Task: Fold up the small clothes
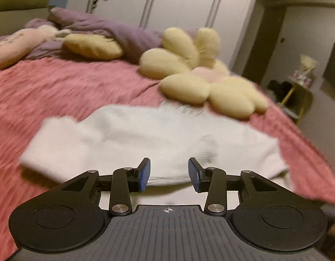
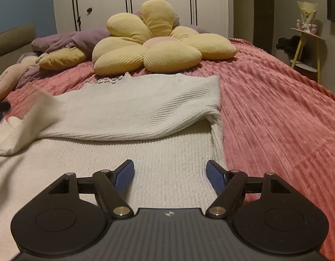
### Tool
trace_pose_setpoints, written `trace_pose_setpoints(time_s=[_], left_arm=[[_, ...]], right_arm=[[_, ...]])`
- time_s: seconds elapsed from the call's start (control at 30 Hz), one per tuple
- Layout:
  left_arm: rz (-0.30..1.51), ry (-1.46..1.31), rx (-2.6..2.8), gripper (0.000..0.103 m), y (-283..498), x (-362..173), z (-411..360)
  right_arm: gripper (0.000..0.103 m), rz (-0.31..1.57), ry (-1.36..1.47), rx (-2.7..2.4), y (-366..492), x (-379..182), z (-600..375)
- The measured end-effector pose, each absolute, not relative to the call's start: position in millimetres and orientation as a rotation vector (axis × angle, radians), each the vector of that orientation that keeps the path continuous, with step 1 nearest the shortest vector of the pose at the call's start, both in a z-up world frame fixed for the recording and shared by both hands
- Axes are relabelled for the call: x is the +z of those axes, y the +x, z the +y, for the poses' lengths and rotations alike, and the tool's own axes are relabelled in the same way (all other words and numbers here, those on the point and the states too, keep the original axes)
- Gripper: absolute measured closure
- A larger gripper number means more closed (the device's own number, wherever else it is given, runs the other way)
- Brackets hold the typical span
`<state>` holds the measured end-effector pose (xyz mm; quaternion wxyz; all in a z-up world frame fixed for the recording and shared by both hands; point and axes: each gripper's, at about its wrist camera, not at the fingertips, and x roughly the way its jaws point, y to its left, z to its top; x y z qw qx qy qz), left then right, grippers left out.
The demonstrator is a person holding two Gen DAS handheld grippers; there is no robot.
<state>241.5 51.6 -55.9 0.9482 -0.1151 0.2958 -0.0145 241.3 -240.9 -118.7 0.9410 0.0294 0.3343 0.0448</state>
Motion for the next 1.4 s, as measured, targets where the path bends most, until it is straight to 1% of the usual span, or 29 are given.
trace_pose_setpoints(time_s=[0.07, 0.17, 0.23, 0.27, 0.43, 0.5, 0.53, 0.57, 0.6, 0.63, 0.73, 0.8, 0.9, 1.0, 1.1, 1.17, 1.23, 1.27, 1.3, 1.37, 1.4], left_arm=[[0.615, -0.207, 0.025, 0.061, 232, -63, 64], [0.658, -0.192, 0.112, 0.062, 220, -74, 82], [0.686, -0.227, 0.135, 0.062, 210, -76, 98], [0.697, -0.239, 0.144, 0.062, 207, -76, 103], [0.706, -0.236, 0.154, 0.059, 193, -83, 119], [0.704, -0.233, 0.160, 0.059, 196, -85, 123], [0.704, -0.235, 0.165, 0.059, 198, -85, 123], [0.702, -0.242, 0.170, 0.059, 200, -84, 125], [0.701, -0.246, 0.176, 0.059, 201, -83, 127], [0.699, -0.243, 0.182, 0.059, 202, -82, 127], [0.696, -0.206, 0.201, 0.059, 208, -80, 129], [0.700, -0.186, 0.207, 0.060, 216, -79, 129], [0.705, -0.165, 0.197, 0.063, 230, -80, 122], [0.731, -0.140, 0.169, 0.067, 246, -83, 111], [0.749, -0.142, 0.177, 0.069, 254, -87, 107], [0.750, -0.142, 0.177, 0.069, 255, -88, 107], [0.750, -0.139, 0.177, 0.069, 254, -88, 106], [0.752, -0.136, 0.178, 0.069, 255, -88, 106], [0.752, -0.131, 0.177, 0.069, 254, -88, 105], [0.752, -0.126, 0.178, 0.069, 253, -88, 105], [0.754, -0.125, 0.181, 0.067, 253, -87, 106]], right_arm=[[0.030, 0.672, 0.092, 0.126, 241, -108, -240], [0.033, 0.660, 0.225, 0.227, 246, -94, -231], [0.042, 0.690, 0.288, 0.306, 257, -92, -212], [0.043, 0.704, 0.295, 0.337, 264, -91, -202], [0.044, 0.714, 0.278, 0.402, 294, -86, -165], [0.044, 0.752, 0.281, 0.447, 307, -88, -158], [0.048, 0.786, 0.283, 0.463, 313, -90, -155], [0.055, 0.812, 0.285, 0.472, 318, -94, -152], [0.083, 0.831, 0.284, 0.488, 323, -97, -149], [0.096, 0.835, 0.274, 0.493, 322, -97, -146], [0.099, 0.761, 0.224, 0.470, 316, -84, -149], [0.099, 0.671, 0.206, 0.411, 310, -67, -165], [0.099, 0.586, 0.165, 0.272, 306, -53, -192], [0.099, 0.619, 0.119, 0.194, 311, -61, -214], [0.098, 0.711, 0.214, 0.201, 319, -79, -241], [0.093, 0.744, 0.321, 0.211, 321, -88, -257], [0.070, 0.777, 0.405, 0.228, 323, -98, -266], [0.066, 0.788, 0.420, 0.236, 327, -101, -263], [0.064, 0.814, 0.431, 0.245, 331, -105, -263], [0.064, 0.840, 0.455, 0.270, 336, -111, -258], [0.063, 0.847, 0.465, 0.290, 339, -112, -256]])
